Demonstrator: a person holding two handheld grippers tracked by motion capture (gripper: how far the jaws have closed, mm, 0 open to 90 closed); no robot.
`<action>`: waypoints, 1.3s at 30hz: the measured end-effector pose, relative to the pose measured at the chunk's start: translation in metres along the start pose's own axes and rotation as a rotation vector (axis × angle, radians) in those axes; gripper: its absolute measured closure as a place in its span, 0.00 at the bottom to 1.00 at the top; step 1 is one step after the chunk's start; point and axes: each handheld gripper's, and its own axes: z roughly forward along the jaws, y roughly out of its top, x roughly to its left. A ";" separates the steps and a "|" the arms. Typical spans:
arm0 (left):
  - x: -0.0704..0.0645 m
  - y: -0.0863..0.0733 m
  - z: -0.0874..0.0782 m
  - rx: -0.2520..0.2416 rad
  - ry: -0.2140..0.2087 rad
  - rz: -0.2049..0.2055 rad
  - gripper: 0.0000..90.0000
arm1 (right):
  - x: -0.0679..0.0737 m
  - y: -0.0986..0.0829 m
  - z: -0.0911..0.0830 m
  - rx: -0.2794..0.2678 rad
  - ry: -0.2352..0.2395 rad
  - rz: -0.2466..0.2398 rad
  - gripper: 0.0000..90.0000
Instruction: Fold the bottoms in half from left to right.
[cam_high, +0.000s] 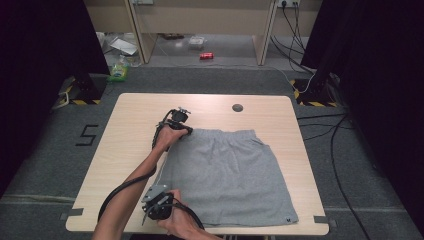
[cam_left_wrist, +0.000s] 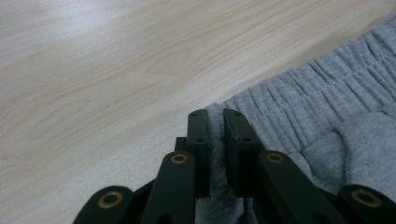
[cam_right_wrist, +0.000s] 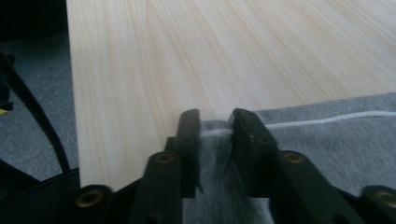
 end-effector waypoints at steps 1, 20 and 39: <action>0.000 0.000 0.000 0.002 0.000 0.001 0.90 | -0.001 0.000 -0.001 0.004 0.004 0.011 0.87; 0.002 0.010 -0.008 -0.027 -0.012 -0.043 0.92 | -0.017 -0.014 -0.057 -0.108 0.046 0.062 0.92; -0.015 0.044 -0.036 -0.075 -0.015 -0.036 0.93 | -0.044 -0.049 -0.152 -0.285 -0.023 0.165 0.93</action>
